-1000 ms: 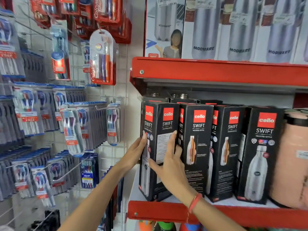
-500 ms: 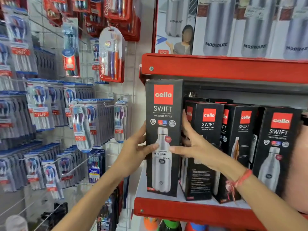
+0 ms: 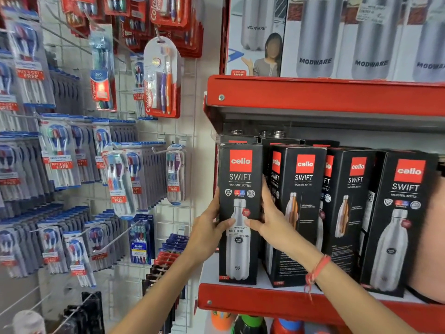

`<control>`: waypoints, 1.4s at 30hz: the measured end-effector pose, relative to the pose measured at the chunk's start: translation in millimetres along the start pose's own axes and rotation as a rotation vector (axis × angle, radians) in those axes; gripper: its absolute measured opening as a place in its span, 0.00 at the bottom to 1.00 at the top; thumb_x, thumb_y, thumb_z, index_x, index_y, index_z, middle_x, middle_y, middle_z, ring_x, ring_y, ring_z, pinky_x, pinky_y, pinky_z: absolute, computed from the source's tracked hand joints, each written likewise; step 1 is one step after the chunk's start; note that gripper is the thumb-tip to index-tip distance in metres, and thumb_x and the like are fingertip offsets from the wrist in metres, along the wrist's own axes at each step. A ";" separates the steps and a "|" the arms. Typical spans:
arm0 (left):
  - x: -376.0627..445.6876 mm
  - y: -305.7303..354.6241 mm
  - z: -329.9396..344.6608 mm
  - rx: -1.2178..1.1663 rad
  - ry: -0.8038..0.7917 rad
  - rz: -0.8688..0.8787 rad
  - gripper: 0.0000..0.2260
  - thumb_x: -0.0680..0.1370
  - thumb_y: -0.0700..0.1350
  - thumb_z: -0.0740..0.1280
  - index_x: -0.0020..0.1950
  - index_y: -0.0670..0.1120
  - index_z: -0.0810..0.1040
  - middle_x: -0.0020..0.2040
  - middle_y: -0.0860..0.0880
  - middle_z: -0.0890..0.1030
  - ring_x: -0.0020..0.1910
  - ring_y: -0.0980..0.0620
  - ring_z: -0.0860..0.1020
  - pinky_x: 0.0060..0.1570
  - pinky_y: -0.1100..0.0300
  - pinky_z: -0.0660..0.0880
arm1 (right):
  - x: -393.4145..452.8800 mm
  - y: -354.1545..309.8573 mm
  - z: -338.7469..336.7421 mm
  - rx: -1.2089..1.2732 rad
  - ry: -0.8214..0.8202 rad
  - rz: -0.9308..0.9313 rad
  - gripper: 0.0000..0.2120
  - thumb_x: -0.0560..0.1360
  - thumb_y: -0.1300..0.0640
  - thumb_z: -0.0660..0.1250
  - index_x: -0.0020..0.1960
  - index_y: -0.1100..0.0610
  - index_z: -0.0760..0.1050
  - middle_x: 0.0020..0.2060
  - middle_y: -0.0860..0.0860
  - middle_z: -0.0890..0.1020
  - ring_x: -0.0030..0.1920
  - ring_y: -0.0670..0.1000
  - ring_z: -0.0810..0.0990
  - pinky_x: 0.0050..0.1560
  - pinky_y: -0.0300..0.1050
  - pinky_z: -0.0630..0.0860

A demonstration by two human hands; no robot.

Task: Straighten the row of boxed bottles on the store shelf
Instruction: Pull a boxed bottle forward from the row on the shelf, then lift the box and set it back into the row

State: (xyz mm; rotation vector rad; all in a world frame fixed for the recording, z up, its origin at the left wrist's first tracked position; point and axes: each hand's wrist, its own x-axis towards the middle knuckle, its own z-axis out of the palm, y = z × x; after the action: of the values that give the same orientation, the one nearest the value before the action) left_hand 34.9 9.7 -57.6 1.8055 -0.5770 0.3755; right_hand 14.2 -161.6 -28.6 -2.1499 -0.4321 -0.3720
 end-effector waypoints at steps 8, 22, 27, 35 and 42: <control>-0.5 2.8 6.4 0.065 0.003 -0.055 0.35 0.78 0.41 0.67 0.77 0.59 0.50 0.66 0.54 0.75 0.61 0.52 0.78 0.65 0.47 0.74 | -31.0 2.4 -6.3 -0.266 0.615 -0.235 0.26 0.75 0.59 0.70 0.71 0.50 0.69 0.59 0.48 0.79 0.52 0.43 0.81 0.52 0.41 0.81; -21.2 33.5 51.8 0.456 0.490 0.333 0.30 0.76 0.41 0.70 0.74 0.48 0.61 0.67 0.44 0.65 0.66 0.48 0.65 0.64 0.51 0.71 | -47.9 16.2 -7.7 -0.382 0.547 0.197 0.49 0.75 0.54 0.68 0.71 0.35 0.28 0.74 0.66 0.49 0.68 0.69 0.63 0.61 0.57 0.70; -26.5 54.8 59.6 0.296 0.330 0.311 0.31 0.76 0.45 0.70 0.74 0.52 0.58 0.64 0.53 0.64 0.64 0.56 0.68 0.63 0.61 0.70 | -68.6 6.3 -40.7 -0.248 0.533 0.015 0.51 0.74 0.54 0.70 0.71 0.31 0.29 0.75 0.61 0.47 0.73 0.63 0.58 0.65 0.54 0.65; -41.4 94.2 70.3 0.051 -0.074 0.085 0.40 0.72 0.48 0.74 0.77 0.54 0.54 0.68 0.55 0.72 0.67 0.59 0.71 0.61 0.64 0.74 | -114.0 -10.5 -98.6 -0.012 0.251 -0.103 0.52 0.70 0.46 0.73 0.68 0.24 0.32 0.77 0.45 0.51 0.78 0.47 0.50 0.75 0.54 0.53; -51.6 102.9 79.2 -0.128 -0.205 0.088 0.47 0.71 0.34 0.73 0.78 0.56 0.47 0.73 0.59 0.67 0.66 0.69 0.69 0.63 0.71 0.70 | -114.5 8.9 -125.4 0.257 -0.059 -0.112 0.50 0.70 0.51 0.74 0.69 0.23 0.39 0.76 0.33 0.52 0.77 0.39 0.48 0.77 0.56 0.52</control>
State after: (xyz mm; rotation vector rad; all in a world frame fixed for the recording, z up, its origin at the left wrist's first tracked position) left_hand -68.0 -79.6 -26.8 1.7095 -0.8082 0.2085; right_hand -97.6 -288.6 -11.8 -1.8953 -0.6022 -0.2979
